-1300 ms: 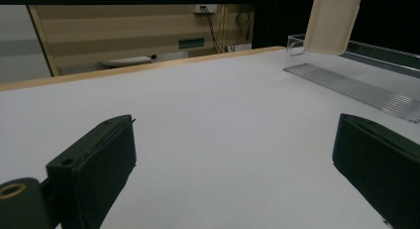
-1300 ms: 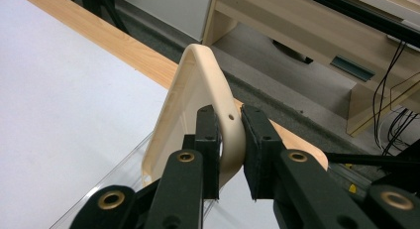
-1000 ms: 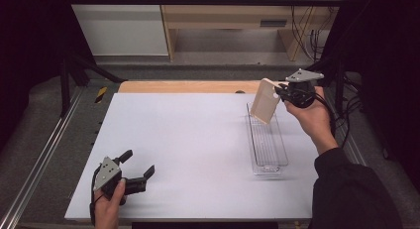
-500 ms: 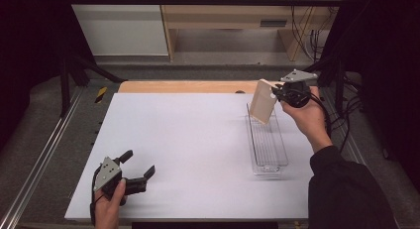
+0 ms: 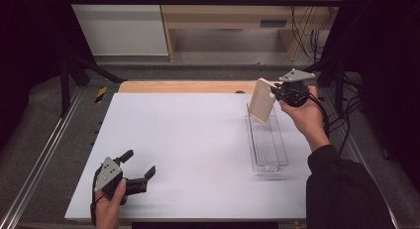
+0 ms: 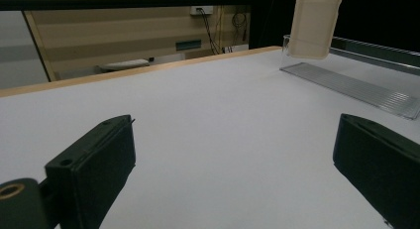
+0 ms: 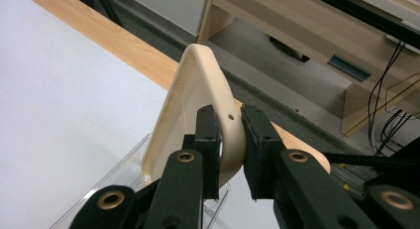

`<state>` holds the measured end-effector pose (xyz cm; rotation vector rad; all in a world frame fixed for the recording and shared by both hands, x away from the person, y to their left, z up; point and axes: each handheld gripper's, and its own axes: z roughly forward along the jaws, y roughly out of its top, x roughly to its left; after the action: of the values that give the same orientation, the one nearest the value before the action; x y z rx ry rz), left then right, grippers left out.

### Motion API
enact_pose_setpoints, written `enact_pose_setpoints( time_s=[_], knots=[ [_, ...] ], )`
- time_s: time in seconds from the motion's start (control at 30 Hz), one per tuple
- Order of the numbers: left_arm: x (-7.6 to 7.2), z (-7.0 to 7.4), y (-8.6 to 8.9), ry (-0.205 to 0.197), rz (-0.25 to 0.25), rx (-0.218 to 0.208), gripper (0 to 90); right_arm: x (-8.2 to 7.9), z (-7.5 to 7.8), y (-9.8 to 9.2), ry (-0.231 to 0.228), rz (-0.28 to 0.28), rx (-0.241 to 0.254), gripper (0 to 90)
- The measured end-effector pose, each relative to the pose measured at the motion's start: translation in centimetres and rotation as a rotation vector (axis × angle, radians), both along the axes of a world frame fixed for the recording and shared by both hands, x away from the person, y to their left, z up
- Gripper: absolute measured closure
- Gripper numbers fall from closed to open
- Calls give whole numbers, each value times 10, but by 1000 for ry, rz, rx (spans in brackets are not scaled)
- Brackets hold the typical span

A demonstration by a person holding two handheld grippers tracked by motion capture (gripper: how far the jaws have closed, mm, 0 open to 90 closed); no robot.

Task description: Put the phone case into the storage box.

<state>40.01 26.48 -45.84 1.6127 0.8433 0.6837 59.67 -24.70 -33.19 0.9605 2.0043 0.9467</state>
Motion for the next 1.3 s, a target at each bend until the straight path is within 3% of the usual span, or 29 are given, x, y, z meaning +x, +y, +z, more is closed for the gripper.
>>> enact_pose_setpoints(
  time_s=[1.3],
  knots=[
    [0,0,0,-1,-6,-2,28,12,-17,14,9,-1,-44,781]
  ],
)
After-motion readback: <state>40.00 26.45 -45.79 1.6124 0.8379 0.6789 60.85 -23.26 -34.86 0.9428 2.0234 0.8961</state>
